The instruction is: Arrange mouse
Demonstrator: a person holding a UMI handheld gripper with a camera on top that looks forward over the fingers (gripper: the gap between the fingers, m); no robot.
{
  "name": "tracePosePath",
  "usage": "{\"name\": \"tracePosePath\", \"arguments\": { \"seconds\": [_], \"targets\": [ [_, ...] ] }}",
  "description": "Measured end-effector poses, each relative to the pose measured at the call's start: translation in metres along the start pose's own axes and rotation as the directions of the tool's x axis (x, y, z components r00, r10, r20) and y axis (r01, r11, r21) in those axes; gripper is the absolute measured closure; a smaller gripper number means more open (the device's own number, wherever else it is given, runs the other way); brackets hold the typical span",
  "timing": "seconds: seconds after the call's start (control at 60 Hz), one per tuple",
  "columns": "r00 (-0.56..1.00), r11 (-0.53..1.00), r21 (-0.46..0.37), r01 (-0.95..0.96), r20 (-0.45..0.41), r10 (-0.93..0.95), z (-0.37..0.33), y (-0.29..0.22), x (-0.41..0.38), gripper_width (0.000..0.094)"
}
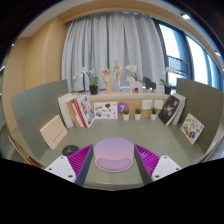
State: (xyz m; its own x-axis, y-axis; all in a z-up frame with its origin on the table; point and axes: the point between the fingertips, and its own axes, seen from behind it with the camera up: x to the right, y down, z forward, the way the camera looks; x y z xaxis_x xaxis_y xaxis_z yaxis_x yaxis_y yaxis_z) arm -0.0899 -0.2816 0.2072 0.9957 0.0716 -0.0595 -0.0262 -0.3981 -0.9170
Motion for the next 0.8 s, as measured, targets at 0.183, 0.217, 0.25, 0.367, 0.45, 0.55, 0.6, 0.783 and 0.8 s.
{"name": "tracePosePath", "arguments": {
  "seconds": [0.183,0.217,0.25,0.367,0.45,0.55,0.6,0.783,0.8],
  "targets": [
    [1.000,0.986,-0.167,0.003,-0.022,-0.007,0.023,0.100,-0.052,0.0121],
    [1.000,0.982,-0.191,0.008,-0.010,-0.010,0.027,0.113,-0.069,0.0120],
    [1.000,0.977,-0.215,0.014,0.003,-0.014,0.032,0.124,-0.086,0.0121],
    [0.998,0.963,-0.265,0.044,0.047,-0.032,0.053,0.150,-0.145,0.0118],
    [0.997,0.955,-0.292,0.054,0.074,-0.034,0.072,0.162,-0.185,0.0119],
    [0.996,0.947,-0.314,0.063,0.086,-0.038,0.098,0.170,-0.222,0.0108],
    [0.996,0.943,-0.325,0.067,0.084,-0.042,0.112,0.173,-0.236,0.0112],
    [0.999,0.934,-0.356,0.040,0.027,-0.033,0.169,0.179,-0.258,0.0119],
    [0.999,0.933,-0.357,0.036,0.021,-0.030,0.174,0.179,-0.259,0.0119]
  ]
}}
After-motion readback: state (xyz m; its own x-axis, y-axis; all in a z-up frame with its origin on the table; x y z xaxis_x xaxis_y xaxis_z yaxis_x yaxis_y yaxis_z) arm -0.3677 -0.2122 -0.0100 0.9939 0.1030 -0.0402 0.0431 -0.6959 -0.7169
